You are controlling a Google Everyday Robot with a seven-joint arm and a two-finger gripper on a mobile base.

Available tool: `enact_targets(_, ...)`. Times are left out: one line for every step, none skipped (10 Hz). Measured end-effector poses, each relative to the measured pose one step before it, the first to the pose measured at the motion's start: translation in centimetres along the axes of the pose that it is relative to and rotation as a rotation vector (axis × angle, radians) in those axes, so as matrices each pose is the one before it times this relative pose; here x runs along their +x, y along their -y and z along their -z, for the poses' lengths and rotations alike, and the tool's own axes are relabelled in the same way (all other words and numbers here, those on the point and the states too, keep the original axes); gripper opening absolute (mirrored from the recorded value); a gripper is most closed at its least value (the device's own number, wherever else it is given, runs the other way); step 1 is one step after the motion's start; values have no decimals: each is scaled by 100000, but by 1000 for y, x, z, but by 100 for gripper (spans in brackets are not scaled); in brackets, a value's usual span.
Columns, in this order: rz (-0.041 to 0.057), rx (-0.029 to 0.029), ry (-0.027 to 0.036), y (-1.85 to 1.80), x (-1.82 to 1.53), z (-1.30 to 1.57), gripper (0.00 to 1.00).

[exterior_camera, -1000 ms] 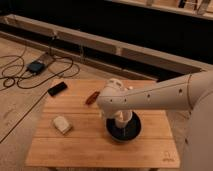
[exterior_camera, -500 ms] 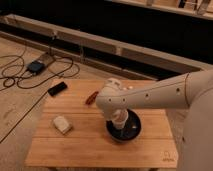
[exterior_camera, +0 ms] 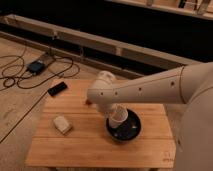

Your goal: Pick up the ceramic cup

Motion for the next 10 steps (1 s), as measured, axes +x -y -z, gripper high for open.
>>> enact_targets(2458, 3026, -1058, -97, -308, 1123, 0)
enact_targets(1525, 1613, -704, -148, -226, 753, 0)
enact_targets(2332, 2357, -835, -131, -467, 1278, 0)
enact_targets(2097, 1676, -412, -141, -466, 1077, 0)
enact_targets(2393, 1318, -711, -245, -443, 1078, 0)
enact_targets(1642, 491, -281, -230, -395, 717, 0)
enact_targets(1146, 95, -197, -259, -251, 467, 0)
enact_targets(-106, 8, -35, 51, 9, -28, 0)
enact_targets(-337, 139, -85, 185, 2, -52, 0)
enact_targets(-94, 2, -42, 53, 13, -28, 0)
